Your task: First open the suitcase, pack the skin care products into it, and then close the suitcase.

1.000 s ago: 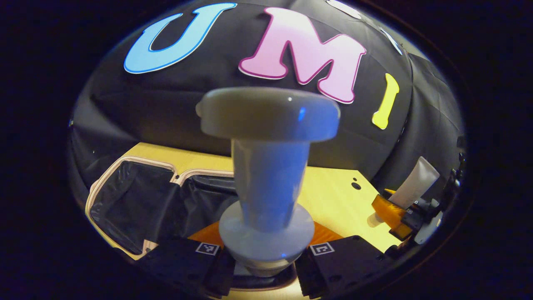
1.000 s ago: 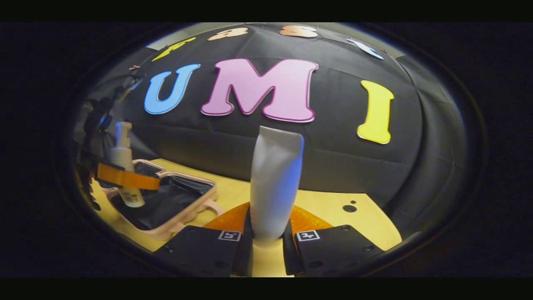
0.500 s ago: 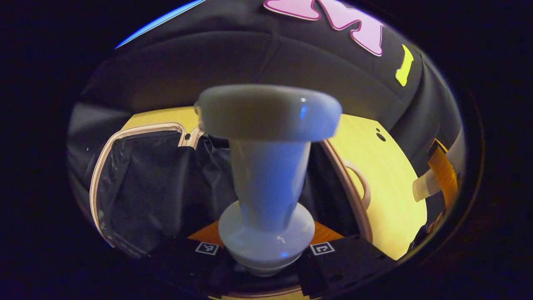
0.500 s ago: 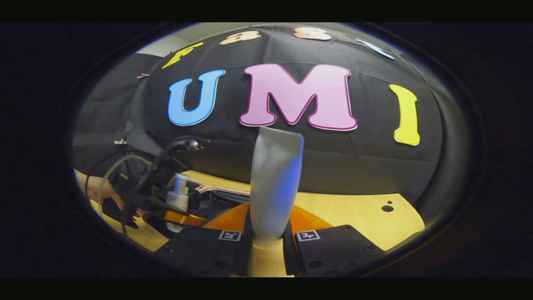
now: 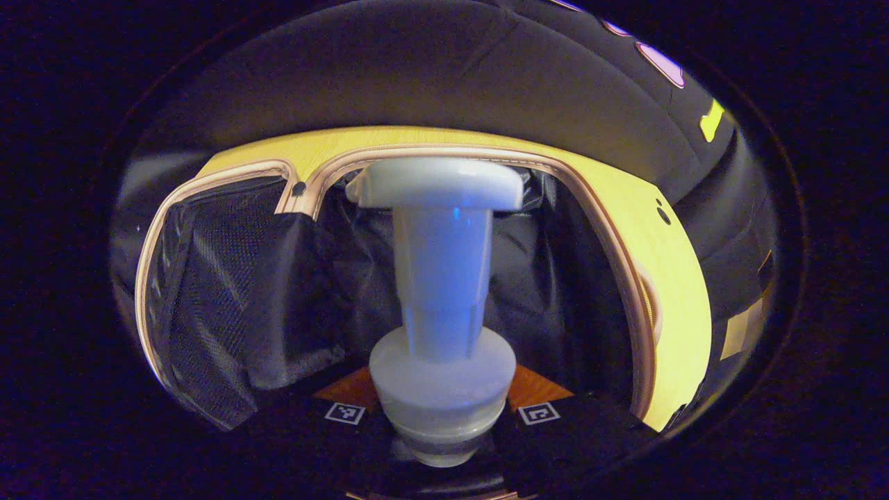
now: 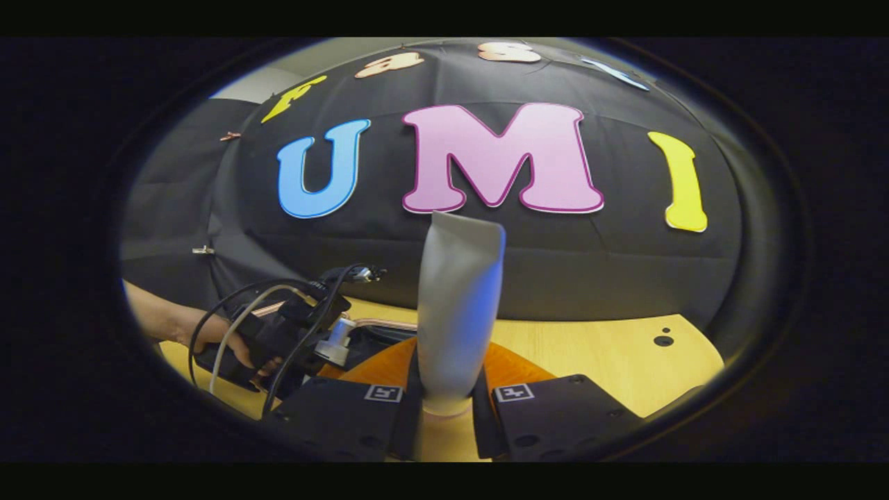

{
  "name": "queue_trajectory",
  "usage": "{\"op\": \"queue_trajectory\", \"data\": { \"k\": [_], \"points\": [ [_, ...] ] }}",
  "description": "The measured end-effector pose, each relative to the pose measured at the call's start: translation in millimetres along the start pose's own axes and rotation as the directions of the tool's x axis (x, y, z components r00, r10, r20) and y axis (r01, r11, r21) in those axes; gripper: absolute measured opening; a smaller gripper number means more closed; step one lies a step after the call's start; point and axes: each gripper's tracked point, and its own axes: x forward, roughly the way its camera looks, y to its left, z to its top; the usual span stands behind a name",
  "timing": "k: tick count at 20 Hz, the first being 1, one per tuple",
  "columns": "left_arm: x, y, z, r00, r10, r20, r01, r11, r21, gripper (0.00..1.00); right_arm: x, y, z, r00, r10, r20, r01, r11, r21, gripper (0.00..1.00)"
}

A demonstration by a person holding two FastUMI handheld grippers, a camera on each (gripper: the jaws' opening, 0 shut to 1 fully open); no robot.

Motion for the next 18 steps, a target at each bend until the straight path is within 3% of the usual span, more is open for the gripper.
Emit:
{"op": "queue_trajectory", "data": {
  "k": [1,3,4,5,7,8,9,11,13,14,15,18],
  "points": [
    [-1,2,0,1.0,0.009,0.001,-0.009,1.0,-0.004,0.66,3,5,-2,1.0,0.004,-0.011,-0.004,1.0,0.009,0.28],
    [-6,0,0,1.0,0.005,0.018,-0.004,0.999,-0.033,0.65,9,14,-5,0.999,0.013,-0.041,-0.012,1.0,0.021,0.33],
    [-9,-4,3,0.999,0.0,0.044,0.003,0.998,-0.06,0.66,12,18,-5,0.998,0.016,-0.052,-0.016,1.0,0.015,0.28],
    [-18,-3,9,0.996,0.004,0.087,0.003,0.996,-0.084,0.75,15,22,-5,0.998,0.02,-0.059,-0.02,1.0,0.004,0.33],
    [-47,10,24,0.976,0.048,0.212,-0.022,0.992,-0.123,0.8,21,28,-6,0.997,0.028,-0.073,-0.028,1.0,-0.002,0.33],
    [-70,21,31,0.96,0.075,0.268,-0.041,0.991,-0.129,0.8,24,33,-7,0.996,0.032,-0.084,-0.031,1.0,0.003,0.33],
    [-93,33,37,0.938,0.108,0.33,-0.066,0.989,-0.134,0.89,28,36,-9,0.995,0.03,-0.097,-0.03,1.0,0.011,0.33],
    [-133,55,44,0.887,0.17,0.429,-0.116,0.982,-0.149,0.9,34,44,-15,0.992,0.032,-0.123,-0.028,0.999,0.034,0.33],
    [-176,78,45,0.801,0.263,0.538,-0.173,0.962,-0.213,0.9,42,51,-24,0.988,0.021,-0.152,-0.014,0.999,0.046,0.33],
    [-194,78,39,0.773,0.268,0.575,-0.159,0.959,-0.234,0.9,47,55,-29,0.985,0.016,-0.169,-0.006,0.998,0.06,0.33],
    [-212,77,32,0.754,0.269,0.599,-0.143,0.958,-0.249,0.9,50,60,-36,0.98,0.016,-0.197,0.0,0.997,0.081,0.33],
    [-223,83,-1,0.746,0.279,0.605,-0.163,0.957,-0.24,0.9,57,65,-63,0.957,-0.006,-0.29,0.034,0.995,0.09,0.33]
  ]
}}
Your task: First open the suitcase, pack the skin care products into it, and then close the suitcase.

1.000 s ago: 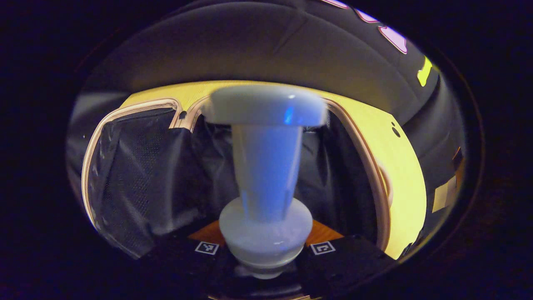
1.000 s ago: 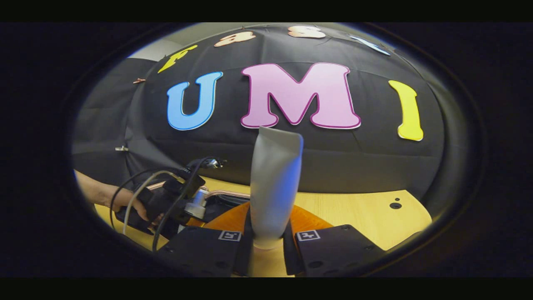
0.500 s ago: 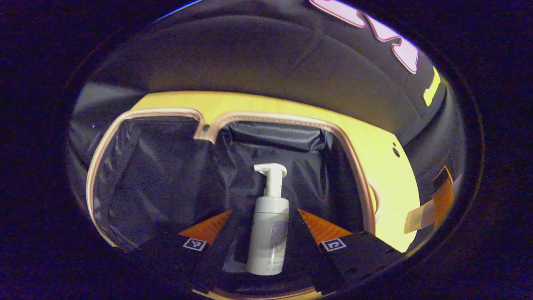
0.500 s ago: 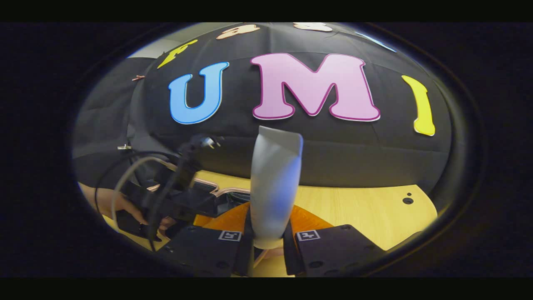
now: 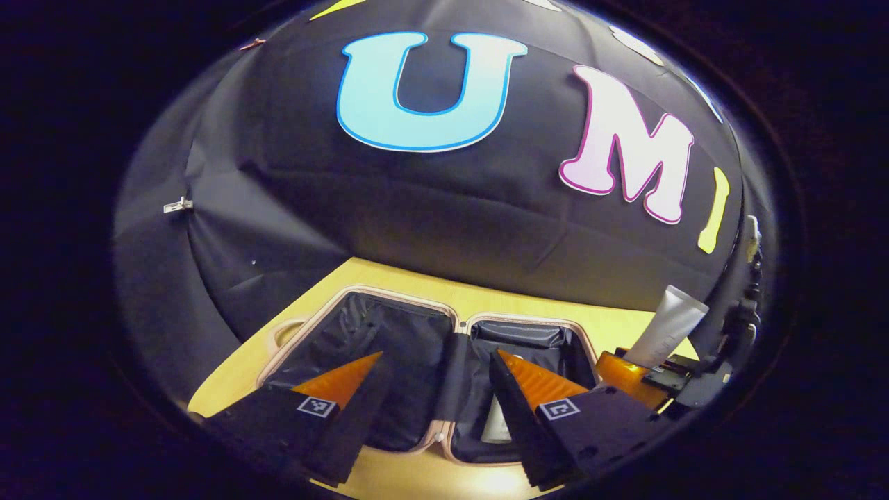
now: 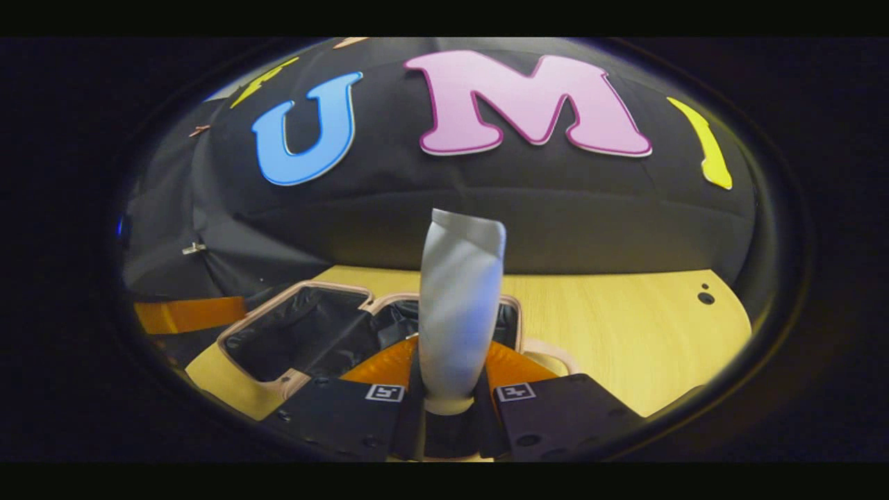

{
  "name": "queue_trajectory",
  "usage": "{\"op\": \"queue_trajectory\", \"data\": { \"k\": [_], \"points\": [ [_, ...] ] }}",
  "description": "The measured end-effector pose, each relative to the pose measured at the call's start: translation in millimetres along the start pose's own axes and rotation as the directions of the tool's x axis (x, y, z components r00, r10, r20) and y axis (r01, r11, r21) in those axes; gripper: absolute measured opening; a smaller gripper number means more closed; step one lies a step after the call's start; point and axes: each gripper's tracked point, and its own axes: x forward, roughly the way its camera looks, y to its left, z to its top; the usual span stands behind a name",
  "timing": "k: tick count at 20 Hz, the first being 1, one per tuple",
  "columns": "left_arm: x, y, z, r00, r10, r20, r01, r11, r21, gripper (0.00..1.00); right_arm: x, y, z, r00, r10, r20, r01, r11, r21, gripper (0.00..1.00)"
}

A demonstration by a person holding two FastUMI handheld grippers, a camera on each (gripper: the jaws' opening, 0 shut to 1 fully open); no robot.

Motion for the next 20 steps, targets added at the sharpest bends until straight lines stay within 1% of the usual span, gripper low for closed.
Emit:
{"op": "queue_trajectory", "data": {
  "k": [1,3,5,9,11,12,13,14,15,16,17,19,20],
  "points": [
    [-9,8,0,1.0,0.015,0.021,-0.015,1.0,0.012,0.9,4,0,-10,0.999,-0.018,-0.038,0.018,1.0,-0.017,0.33],
    [-25,13,1,0.998,-0.001,0.059,0.002,1.0,-0.002,0.9,8,-1,-31,0.994,-0.042,-0.102,0.037,0.998,-0.05,0.33],
    [-29,29,-6,0.998,-0.016,0.068,0.017,1.0,-0.013,0.9,12,-2,-52,0.984,-0.055,-0.172,0.051,0.998,-0.032,0.33],
    [-41,61,-10,0.998,0.018,0.062,-0.018,1.0,0.0,0.89,25,-2,-86,0.952,-0.099,-0.291,0.091,0.995,-0.041,0.33],
    [-44,75,-9,0.998,0.032,0.057,-0.032,0.999,-0.003,0.89,29,0,-97,0.933,-0.102,-0.345,0.105,0.994,-0.01,0.33],
    [-45,82,-7,0.997,0.041,0.059,-0.04,0.999,-0.01,0.89,31,-1,-96,0.931,-0.113,-0.346,0.122,0.993,0.002,0.24],
    [-47,88,-5,0.997,0.048,0.058,-0.046,0.999,-0.019,0.89,34,-3,-96,0.926,-0.121,-0.358,0.138,0.99,0.021,0.25],
    [-48,94,-4,0.997,0.058,0.06,-0.056,0.998,-0.027,0.89,36,-3,-97,0.917,-0.125,-0.378,0.153,0.987,0.044,0.41],
    [-48,100,-2,0.996,0.068,0.061,-0.066,0.997,-0.033,0.9,38,-3,-98,0.907,-0.124,-0.402,0.166,0.984,0.071,0.34],
    [-49,107,-1,0.995,0.081,0.064,-0.079,0.996,-0.037,0.89,40,-5,-102,0.893,-0.133,-0.429,0.19,0.977,0.094,0.29],
    [-48,116,1,0.994,0.092,0.066,-0.09,0.995,-0.04,0.89,43,-7,-102,0.89,-0.14,-0.434,0.205,0.973,0.107,0.4],
    [-45,132,1,0.991,0.117,0.063,-0.115,0.992,-0.045,0.89,44,-8,-103,0.89,-0.143,-0.432,0.206,0.973,0.101,0.41],
    [-43,139,2,0.99,0.124,0.063,-0.121,0.991,-0.049,0.89,43,-7,-101,0.892,-0.149,-0.427,0.208,0.974,0.094,0.36]
  ]
}}
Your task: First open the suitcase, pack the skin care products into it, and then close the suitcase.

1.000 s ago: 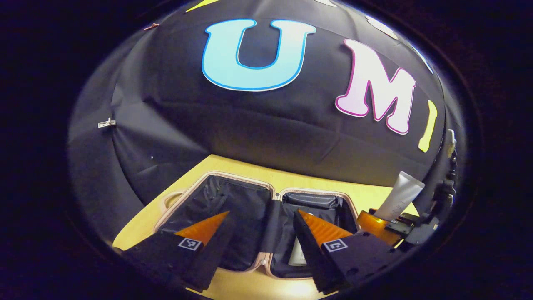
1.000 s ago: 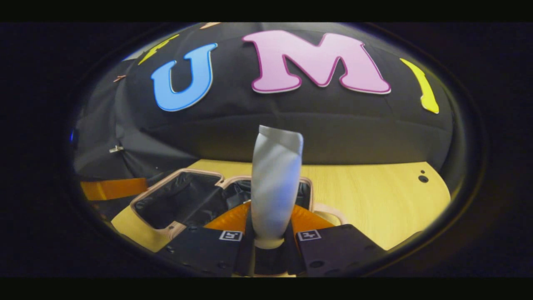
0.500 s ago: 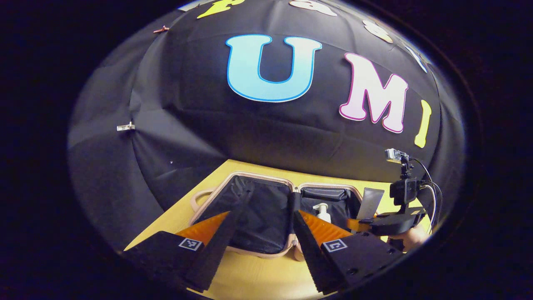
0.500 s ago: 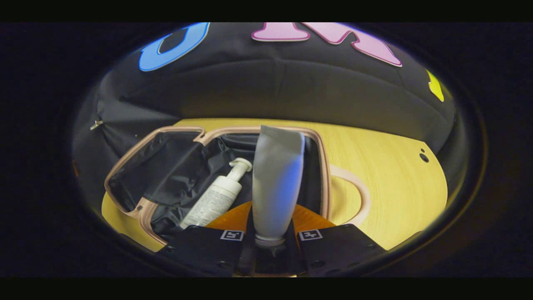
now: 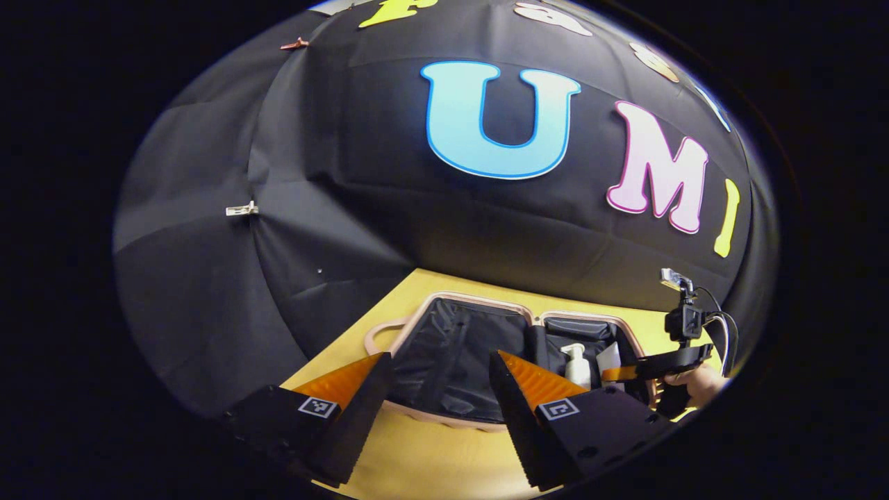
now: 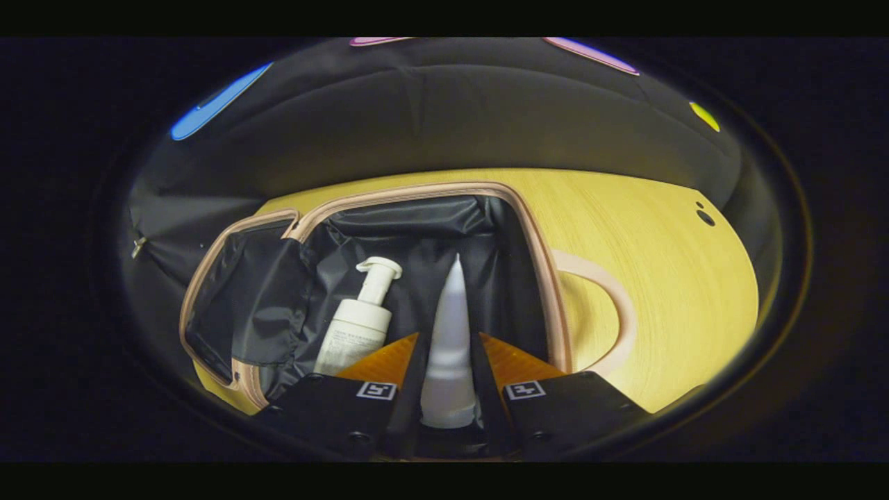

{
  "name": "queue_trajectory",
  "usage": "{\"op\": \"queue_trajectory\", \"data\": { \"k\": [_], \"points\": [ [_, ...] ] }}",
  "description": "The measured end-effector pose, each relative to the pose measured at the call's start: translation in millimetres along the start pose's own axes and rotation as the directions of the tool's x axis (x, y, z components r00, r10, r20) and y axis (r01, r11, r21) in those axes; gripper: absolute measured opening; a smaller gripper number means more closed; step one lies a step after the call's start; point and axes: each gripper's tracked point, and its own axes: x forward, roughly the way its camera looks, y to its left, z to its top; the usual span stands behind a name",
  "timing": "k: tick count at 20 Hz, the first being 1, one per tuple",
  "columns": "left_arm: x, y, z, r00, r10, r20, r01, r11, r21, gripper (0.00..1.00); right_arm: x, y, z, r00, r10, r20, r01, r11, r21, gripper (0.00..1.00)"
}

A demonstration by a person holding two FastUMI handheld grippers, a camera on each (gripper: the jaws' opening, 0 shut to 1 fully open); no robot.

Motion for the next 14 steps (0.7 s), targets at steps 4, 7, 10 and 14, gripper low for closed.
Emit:
{"op": "queue_trajectory", "data": {
  "k": [4,7,10,14],
  "points": [
    [31,36,5,1.0,0.011,-0.009,-0.011,1.0,0.028,0.89,-22,12,15,0.997,0.026,0.072,-0.024,0.999,-0.031,0.62],
    [57,60,2,0.995,0.04,-0.086,-0.03,0.993,0.115,0.9,-40,6,36,0.987,0.019,0.16,-0.01,0.998,-0.059,0.83],
    [90,63,12,0.996,0.006,-0.085,0.005,0.991,0.133,0.9,-71,-7,58,0.971,0.029,0.237,-0.011,0.997,-0.08,0.91],
    [137,77,0,0.983,-0.026,-0.181,0.045,0.994,0.101,0.9,-126,-36,81,0.926,0.03,0.377,0.045,0.981,-0.19,0.98]
  ]
}}
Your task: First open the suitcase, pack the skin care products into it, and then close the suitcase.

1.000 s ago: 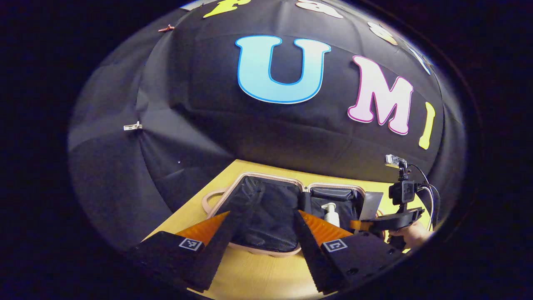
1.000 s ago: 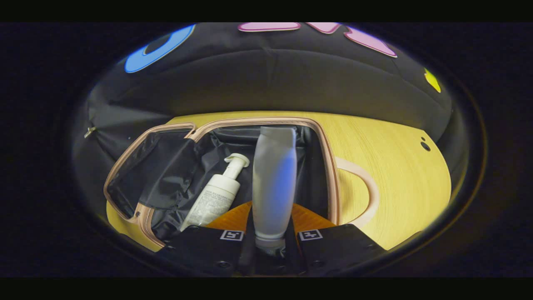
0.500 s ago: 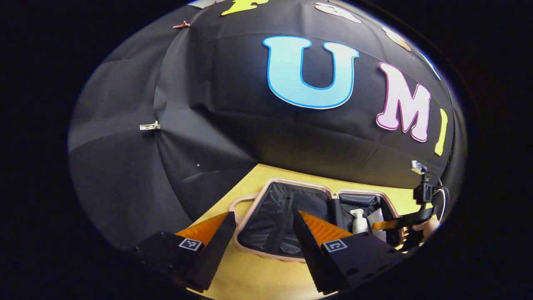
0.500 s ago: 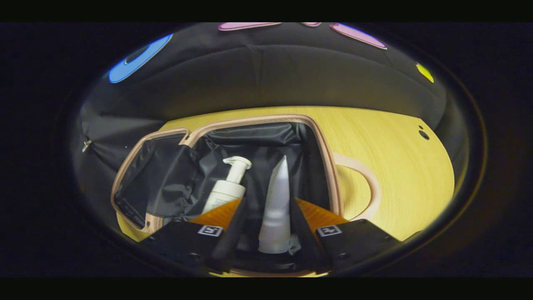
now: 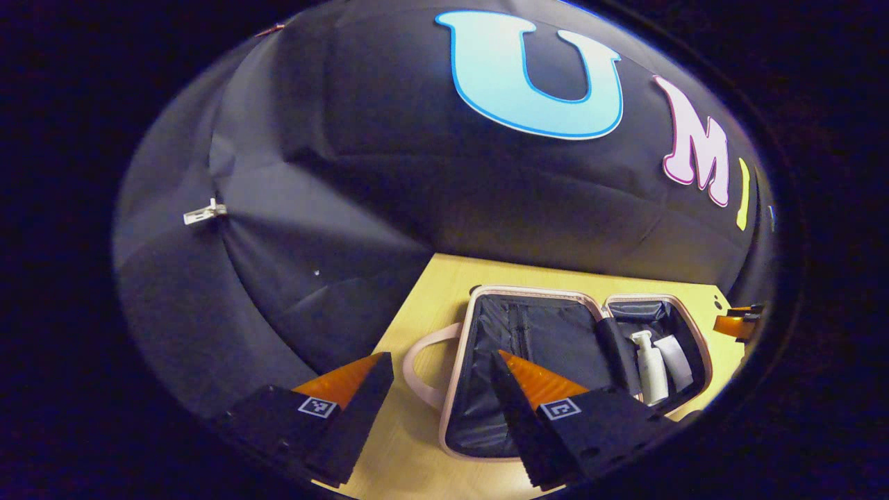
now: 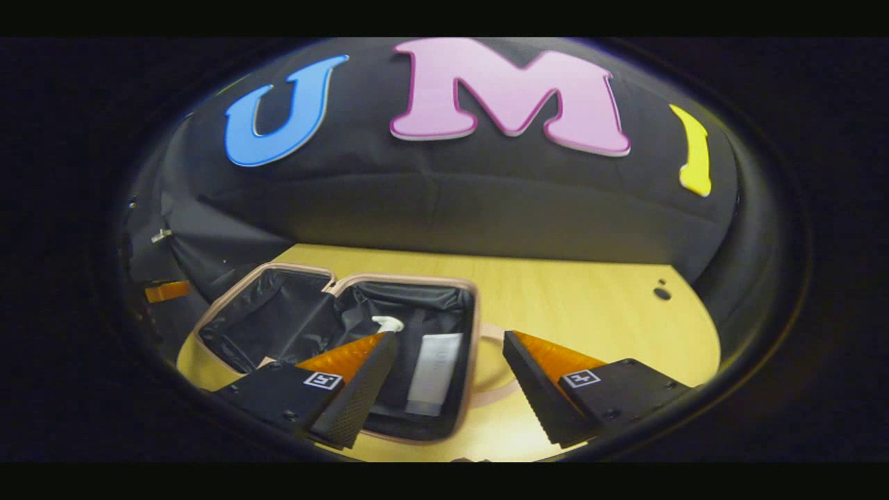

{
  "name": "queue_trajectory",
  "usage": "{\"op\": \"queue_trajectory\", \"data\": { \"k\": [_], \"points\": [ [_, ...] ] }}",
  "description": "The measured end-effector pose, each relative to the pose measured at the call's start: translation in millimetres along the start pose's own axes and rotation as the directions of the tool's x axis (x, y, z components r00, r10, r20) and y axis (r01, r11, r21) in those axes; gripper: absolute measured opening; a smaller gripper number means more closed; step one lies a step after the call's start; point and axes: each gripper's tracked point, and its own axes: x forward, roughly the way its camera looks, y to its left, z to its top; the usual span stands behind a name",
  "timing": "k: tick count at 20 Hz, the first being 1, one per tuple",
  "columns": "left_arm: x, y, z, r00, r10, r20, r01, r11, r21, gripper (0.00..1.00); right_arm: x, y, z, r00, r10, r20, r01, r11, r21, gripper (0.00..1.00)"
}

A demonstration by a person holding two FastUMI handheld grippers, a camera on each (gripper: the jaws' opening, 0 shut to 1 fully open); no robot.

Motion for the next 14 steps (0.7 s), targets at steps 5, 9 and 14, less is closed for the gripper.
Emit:
{"op": "queue_trajectory", "data": {
  "k": [5,9,14],
  "points": [
    [59,24,-15,0.994,0.001,-0.108,0.0,1.0,0.008,0.89,-55,-22,6,0.999,-0.004,0.039,0.01,0.986,-0.168,0.98],
    [95,38,-38,0.974,0.002,-0.227,-0.003,1.0,-0.007,0.89,-96,-1,-21,0.998,0.059,-0.015,-0.061,0.987,-0.151,0.97],
    [121,44,-70,0.92,-0.035,-0.391,0.057,0.997,0.045,0.85,-127,20,-73,0.983,0.127,-0.134,-0.138,0.988,-0.071,0.97]
  ]
}}
